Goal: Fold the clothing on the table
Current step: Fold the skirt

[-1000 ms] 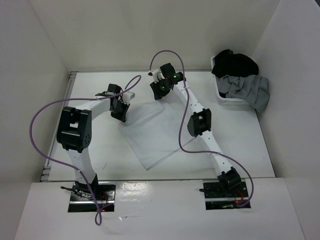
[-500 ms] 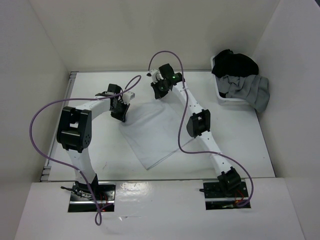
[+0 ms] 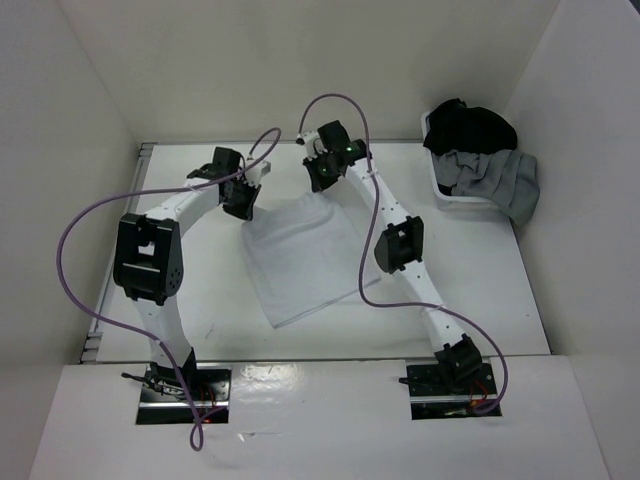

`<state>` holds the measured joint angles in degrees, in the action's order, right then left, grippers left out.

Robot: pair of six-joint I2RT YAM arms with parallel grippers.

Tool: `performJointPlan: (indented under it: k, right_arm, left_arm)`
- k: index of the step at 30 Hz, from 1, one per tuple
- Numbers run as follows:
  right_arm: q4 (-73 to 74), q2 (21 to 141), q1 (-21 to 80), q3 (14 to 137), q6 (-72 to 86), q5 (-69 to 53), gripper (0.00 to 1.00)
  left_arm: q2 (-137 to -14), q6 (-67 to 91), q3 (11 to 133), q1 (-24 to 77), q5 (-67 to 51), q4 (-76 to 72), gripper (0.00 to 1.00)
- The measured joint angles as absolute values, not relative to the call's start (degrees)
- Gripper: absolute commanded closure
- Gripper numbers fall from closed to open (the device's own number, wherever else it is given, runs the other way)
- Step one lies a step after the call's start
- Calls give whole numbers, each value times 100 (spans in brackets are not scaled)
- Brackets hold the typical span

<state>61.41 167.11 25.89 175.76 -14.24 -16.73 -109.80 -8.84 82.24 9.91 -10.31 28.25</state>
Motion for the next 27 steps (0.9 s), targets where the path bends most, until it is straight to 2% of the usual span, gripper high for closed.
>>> performJointPlan:
  k: [11,27]
  right_arm:
    - [6128,16107,2126,17084,-880,-1011,100]
    - [6326,14897,1868,16337,-80,-633,100]
  left_arm:
    - [-11347,-882,9150,991,-982,2659,100]
    - [-11399,-856,9039,993,-1127,2556,100]
